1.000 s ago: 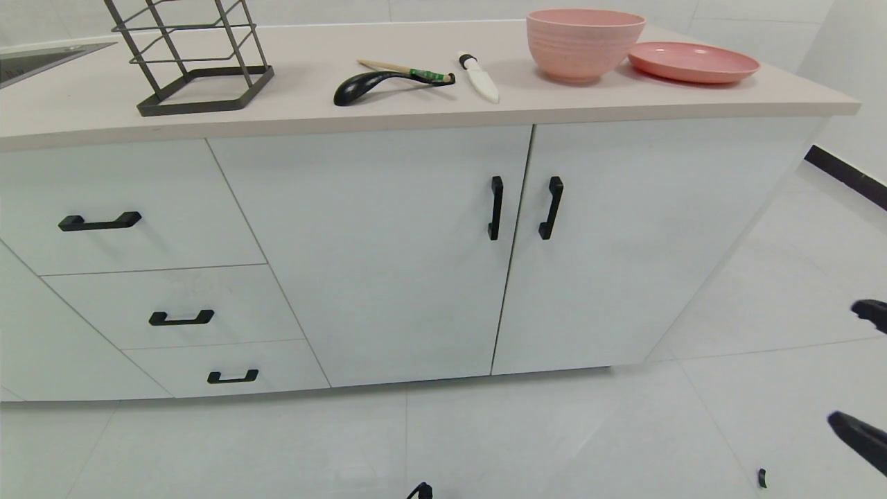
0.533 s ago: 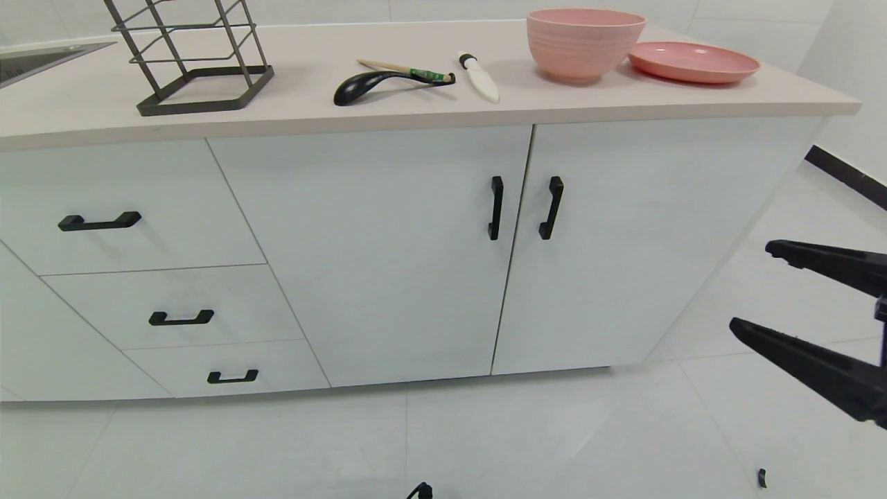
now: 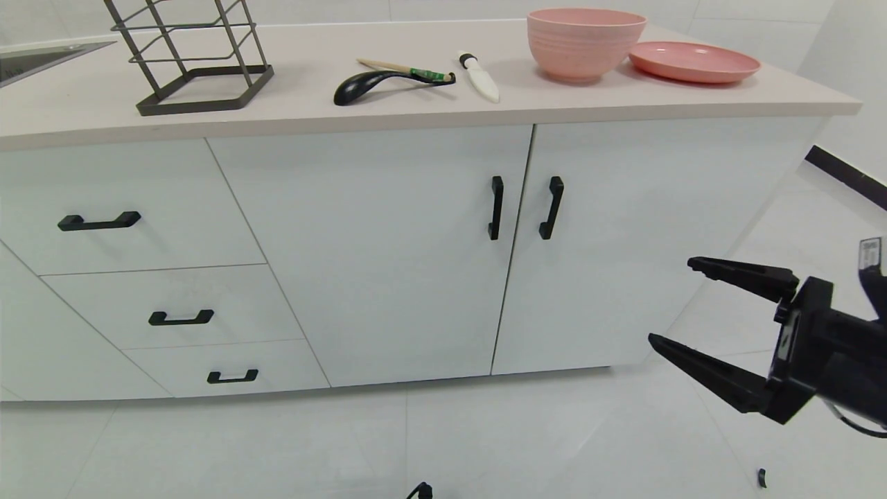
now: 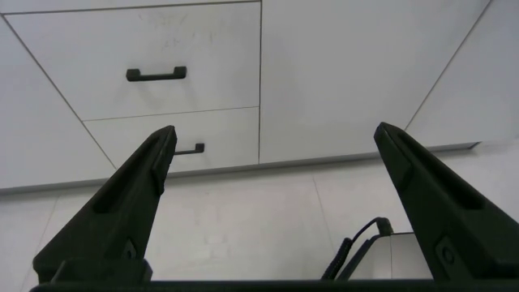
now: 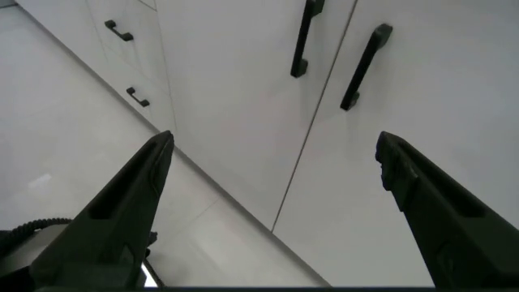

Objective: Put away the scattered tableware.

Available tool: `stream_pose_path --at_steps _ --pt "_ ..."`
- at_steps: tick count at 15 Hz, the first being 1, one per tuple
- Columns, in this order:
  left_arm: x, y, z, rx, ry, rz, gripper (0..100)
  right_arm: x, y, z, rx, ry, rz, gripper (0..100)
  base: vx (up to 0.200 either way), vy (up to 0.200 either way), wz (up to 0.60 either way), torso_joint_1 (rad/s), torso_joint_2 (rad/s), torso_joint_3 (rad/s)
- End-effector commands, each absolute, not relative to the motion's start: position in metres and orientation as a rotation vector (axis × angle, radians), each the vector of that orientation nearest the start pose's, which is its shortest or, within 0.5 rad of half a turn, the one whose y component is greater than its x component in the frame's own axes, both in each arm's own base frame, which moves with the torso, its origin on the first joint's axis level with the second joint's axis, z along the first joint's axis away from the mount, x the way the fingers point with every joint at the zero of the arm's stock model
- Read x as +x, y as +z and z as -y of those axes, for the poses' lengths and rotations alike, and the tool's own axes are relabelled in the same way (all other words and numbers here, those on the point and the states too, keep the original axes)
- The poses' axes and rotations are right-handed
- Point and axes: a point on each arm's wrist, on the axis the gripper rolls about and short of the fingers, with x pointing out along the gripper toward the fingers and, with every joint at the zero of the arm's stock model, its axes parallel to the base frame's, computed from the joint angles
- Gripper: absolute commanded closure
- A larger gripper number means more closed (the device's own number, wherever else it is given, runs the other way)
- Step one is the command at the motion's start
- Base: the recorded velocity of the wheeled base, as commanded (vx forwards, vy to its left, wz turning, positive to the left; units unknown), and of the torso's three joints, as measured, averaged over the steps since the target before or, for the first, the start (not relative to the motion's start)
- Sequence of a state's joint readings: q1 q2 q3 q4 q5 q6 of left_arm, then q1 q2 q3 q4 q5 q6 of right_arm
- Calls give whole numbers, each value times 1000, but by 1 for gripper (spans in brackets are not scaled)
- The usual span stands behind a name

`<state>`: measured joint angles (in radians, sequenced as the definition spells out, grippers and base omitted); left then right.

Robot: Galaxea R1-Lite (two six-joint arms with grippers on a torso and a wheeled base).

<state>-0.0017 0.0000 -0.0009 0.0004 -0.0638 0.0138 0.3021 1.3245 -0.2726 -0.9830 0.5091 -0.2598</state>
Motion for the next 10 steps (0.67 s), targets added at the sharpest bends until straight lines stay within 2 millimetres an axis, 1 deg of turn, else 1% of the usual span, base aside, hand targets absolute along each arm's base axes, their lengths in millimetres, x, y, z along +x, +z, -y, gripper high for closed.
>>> stream_pose_path --at_steps 1,3,4,5,6,7,8,9,10 --pt "-23 76 2 14 -72 0 0 176 148 -59 -224 808 -58 0 0 0 0 0 0 0" --pt "-23 76 2 8 -87 2 0 175 143 -49 -222 784 -54 0 0 0 0 0 0 0" --pt "-23 79 3 37 -116 28 0 172 140 -45 -220 782 -51 0 0 0 0 0 0 0" --pt "-32 116 3 53 -125 235 0 171 139 -44 -218 780 -57 0 0 0 0 0 0 0" --pt "-41 145 3 62 -124 356 0 171 140 -44 -220 777 -51 0 0 0 0 0 0 0" --pt "-50 191 4 100 -130 453 0 174 145 -45 -224 775 -28 0 0 0 0 0 0 0" --pt "-53 199 5 126 -159 454 0 176 149 -45 -226 773 -12 0 0 0 0 0 0 0" --pt "-48 192 6 130 -274 362 0 177 151 -45 -227 772 -3 0 0 0 0 0 0 0" --pt "-43 185 7 112 -354 281 0 177 149 -45 -225 773 -11 0 0 0 0 0 0 0"
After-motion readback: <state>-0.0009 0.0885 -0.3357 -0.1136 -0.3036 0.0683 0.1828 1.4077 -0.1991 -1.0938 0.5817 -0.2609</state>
